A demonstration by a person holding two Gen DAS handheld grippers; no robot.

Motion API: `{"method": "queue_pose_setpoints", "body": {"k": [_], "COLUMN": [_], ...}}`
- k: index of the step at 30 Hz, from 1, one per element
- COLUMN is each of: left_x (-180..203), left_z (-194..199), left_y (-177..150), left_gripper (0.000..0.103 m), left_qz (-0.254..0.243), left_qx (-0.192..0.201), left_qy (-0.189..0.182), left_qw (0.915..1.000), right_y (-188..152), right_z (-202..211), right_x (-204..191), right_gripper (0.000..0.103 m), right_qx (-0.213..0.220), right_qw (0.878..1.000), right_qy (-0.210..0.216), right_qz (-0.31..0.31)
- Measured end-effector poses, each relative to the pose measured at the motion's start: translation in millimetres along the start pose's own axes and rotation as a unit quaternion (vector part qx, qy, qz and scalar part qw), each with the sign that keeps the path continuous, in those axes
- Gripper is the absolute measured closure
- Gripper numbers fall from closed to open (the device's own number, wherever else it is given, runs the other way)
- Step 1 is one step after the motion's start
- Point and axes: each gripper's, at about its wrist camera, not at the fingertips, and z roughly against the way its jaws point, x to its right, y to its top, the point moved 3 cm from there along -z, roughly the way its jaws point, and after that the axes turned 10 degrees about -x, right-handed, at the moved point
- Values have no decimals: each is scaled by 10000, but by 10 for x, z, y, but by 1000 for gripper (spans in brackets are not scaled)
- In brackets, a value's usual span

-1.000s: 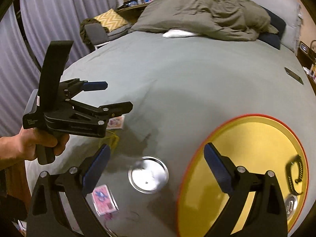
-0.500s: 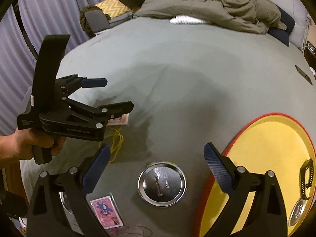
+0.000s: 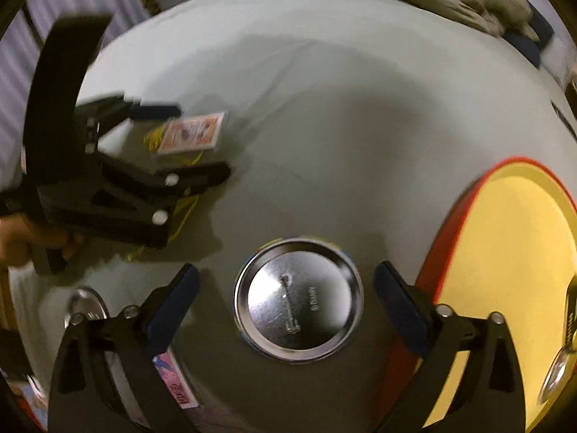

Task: Organize jewelry
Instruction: 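Grasp the cartoon card badge with the left tool while the right tool grasps another silver badge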

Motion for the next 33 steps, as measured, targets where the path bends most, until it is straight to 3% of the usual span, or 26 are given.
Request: {"method": "queue_pose_setpoints", "body": {"k": [2, 7, 17, 27, 30, 33], "left_x": [-12, -12, -9, -22, 12, 52], "left_z": [-9, -18, -26, -3, 30, 66], "left_y": [6, 5, 9, -31, -66, -97], "left_gripper": [5, 5, 5, 8, 14, 24], "left_qz": [9, -1, -13, -86, -154, -265], "left_qx": [2, -9, -30, 37, 69, 117], "left_qy": [-21, -27, -20, -34, 25, 39], "left_qw": [10000, 10000, 10000, 10000, 9999, 9996], "right_y": [17, 93, 190, 43, 9, -30], "right_z": [-57, -111, -154, -155, -130, -66], "right_x": [-60, -75, -91, -141, -132, -123], "right_gripper": [7, 7, 7, 9, 14, 27], "right_qx": [-89, -171, -117, -125, -138, -102], "right_qw": [9994, 9998, 9998, 9998, 9998, 9999], "right_qy": [-259, -53, -61, -74, -48, 19], "right_qz": [191, 129, 136, 149, 167, 131]}}
